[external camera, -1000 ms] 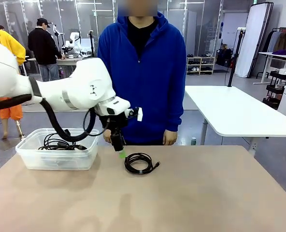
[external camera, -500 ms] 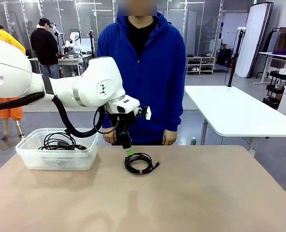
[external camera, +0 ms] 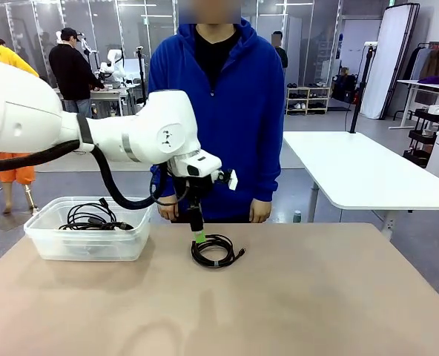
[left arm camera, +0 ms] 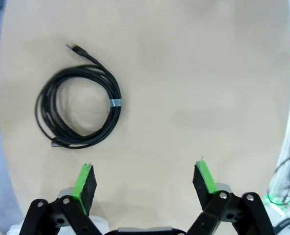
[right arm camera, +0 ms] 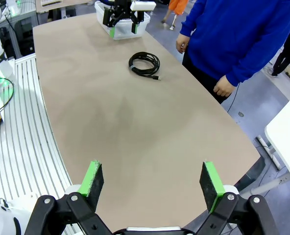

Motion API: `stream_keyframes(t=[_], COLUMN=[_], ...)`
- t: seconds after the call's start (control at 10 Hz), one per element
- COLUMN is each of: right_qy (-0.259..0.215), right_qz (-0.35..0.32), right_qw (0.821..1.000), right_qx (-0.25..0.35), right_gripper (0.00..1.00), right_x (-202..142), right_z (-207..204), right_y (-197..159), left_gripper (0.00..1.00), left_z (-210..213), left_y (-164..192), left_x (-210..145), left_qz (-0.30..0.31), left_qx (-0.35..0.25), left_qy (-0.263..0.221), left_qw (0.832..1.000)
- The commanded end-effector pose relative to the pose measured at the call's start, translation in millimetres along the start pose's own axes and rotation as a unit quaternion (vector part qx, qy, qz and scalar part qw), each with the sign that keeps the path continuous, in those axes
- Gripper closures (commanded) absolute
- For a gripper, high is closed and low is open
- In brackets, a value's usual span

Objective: Organize and store the cables.
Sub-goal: Place the USB Extension Cable into the Organizing box.

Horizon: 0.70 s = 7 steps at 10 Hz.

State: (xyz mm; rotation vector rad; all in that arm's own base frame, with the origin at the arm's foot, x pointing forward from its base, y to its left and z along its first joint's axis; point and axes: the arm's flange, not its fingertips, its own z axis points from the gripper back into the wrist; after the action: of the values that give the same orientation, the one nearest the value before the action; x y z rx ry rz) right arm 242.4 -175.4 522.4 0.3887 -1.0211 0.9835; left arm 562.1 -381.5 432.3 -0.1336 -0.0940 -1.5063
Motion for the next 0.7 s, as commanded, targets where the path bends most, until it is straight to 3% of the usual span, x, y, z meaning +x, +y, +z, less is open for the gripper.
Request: stream_keyframes(t=[0.0, 0.3, 0.6], right_qy=[-0.003, -0.003, -0.003], right_qz=[0.007, 0.007, 0.007], right_qw=[1.000, 1.000, 1.000], right_qx=[0.001, 0.001, 0.001], right_gripper=[0.00, 0.00, 0.00], right_x=[-0.7, -0.7, -0.7], right_z=[1.3, 1.3, 1.3], right_y=[0.7, 0.7, 0.7], left_gripper=[0.00, 0.00, 0.00], left_z=[-21.9, -65.4, -83.8], left_y=[21.6, 43.2, 38.4], left_x=[42.4, 74.6, 66.9], left_qz=[0.014, 0.020, 0.031], left_qx=[0.006, -0.005, -0.016], left_qy=[0.049, 0.075, 0.088], left_qw=[0.999, 0.997, 0.995])
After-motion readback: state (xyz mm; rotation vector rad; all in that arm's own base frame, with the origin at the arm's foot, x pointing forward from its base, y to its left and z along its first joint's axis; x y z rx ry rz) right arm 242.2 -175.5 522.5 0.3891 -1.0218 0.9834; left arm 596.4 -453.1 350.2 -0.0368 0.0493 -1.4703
